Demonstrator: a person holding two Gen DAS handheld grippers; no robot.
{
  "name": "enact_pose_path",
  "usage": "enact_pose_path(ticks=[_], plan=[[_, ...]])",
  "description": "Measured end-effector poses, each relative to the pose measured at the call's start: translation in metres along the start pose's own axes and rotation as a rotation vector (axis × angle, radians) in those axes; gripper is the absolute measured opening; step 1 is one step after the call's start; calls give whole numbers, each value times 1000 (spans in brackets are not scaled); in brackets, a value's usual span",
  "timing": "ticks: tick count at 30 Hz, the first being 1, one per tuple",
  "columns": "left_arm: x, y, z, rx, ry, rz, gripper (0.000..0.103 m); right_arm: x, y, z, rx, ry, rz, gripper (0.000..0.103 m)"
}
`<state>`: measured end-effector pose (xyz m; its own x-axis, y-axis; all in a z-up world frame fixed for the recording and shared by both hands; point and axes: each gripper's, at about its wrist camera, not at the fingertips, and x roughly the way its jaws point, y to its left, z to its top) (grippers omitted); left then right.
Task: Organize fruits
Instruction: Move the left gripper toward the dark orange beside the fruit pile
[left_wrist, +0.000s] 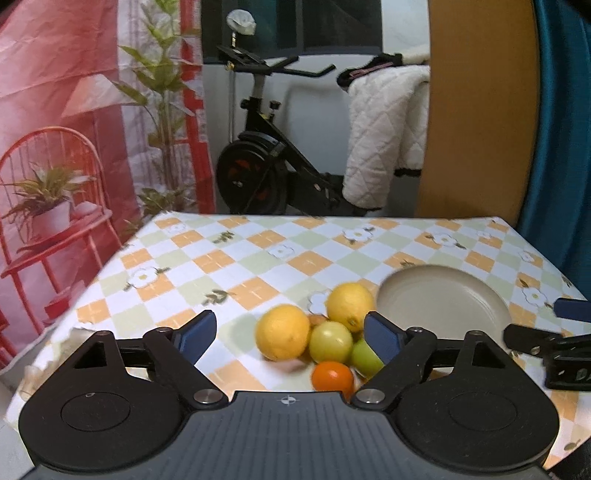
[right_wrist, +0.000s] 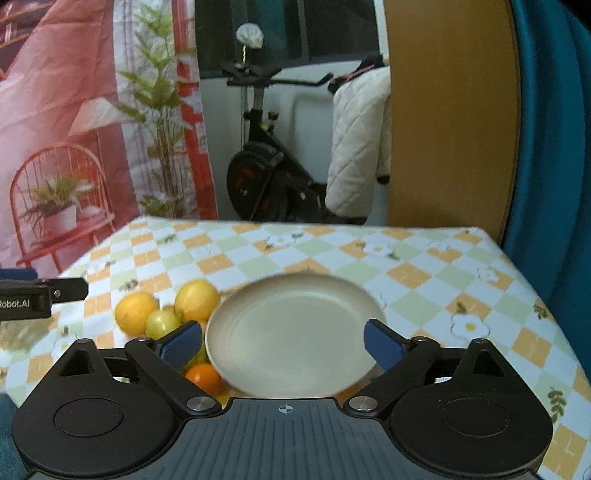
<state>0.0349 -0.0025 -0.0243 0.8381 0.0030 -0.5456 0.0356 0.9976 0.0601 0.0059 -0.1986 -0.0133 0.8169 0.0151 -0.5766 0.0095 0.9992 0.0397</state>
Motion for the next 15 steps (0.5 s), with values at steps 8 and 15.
enact_pose_path(ticks=[8,15], plan=[[7,-4,-10,-7,15,-103,68,11,9,-28,-19,100,45,77],[12,-4,-2,-59,-4,-170,67,13,8,-33,-26,116,63,70]])
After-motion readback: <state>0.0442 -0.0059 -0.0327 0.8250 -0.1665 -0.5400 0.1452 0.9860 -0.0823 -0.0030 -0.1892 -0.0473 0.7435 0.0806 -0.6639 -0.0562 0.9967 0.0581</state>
